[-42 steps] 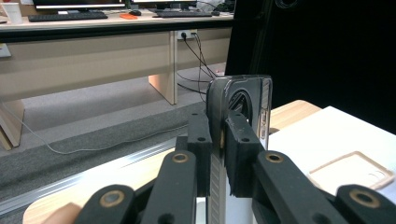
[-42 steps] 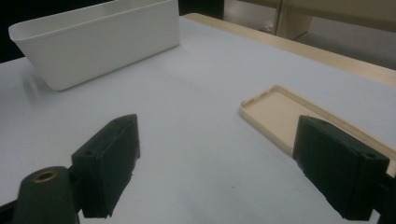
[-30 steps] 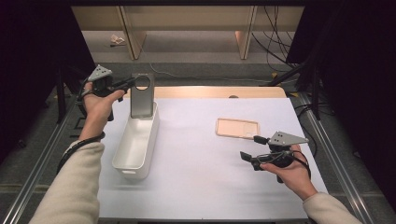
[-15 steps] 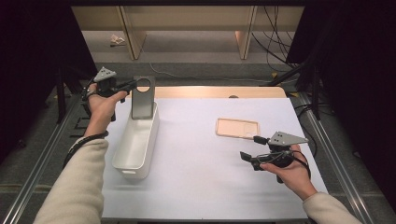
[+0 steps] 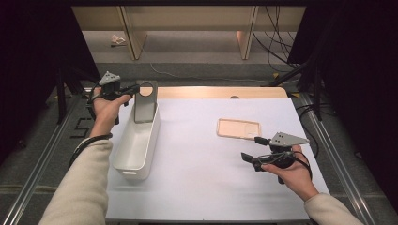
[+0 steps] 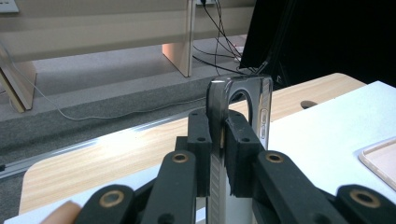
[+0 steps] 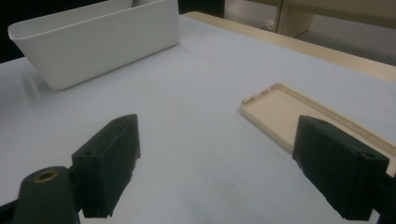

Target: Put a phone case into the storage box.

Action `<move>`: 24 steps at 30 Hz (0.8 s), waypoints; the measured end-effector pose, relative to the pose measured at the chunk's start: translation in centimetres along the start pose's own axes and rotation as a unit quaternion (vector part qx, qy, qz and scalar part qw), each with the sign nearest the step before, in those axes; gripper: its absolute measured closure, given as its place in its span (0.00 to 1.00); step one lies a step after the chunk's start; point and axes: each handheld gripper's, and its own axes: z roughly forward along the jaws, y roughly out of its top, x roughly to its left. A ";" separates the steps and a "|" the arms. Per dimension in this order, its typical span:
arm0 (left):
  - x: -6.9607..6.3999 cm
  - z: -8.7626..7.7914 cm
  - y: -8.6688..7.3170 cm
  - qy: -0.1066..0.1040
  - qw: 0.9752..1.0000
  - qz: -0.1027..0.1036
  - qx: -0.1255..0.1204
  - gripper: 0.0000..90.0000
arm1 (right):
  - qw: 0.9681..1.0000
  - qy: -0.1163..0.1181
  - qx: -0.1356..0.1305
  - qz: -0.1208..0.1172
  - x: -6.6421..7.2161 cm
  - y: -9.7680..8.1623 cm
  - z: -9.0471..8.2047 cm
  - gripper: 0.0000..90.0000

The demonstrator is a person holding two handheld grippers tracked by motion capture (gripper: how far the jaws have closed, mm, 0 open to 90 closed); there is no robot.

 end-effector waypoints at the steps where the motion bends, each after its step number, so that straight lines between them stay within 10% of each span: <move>1: 0.0 0.1 -0.1 0.000 1.000 0.000 0.001 0.91 | 1.000 0.000 0.000 0.000 0.0 0.0 0.0 0.18; 24: 0.9 0.8 -1.7 -0.005 0.999 -0.036 0.008 0.90 | 1.000 0.002 0.002 0.002 -0.1 -0.1 0.1 0.18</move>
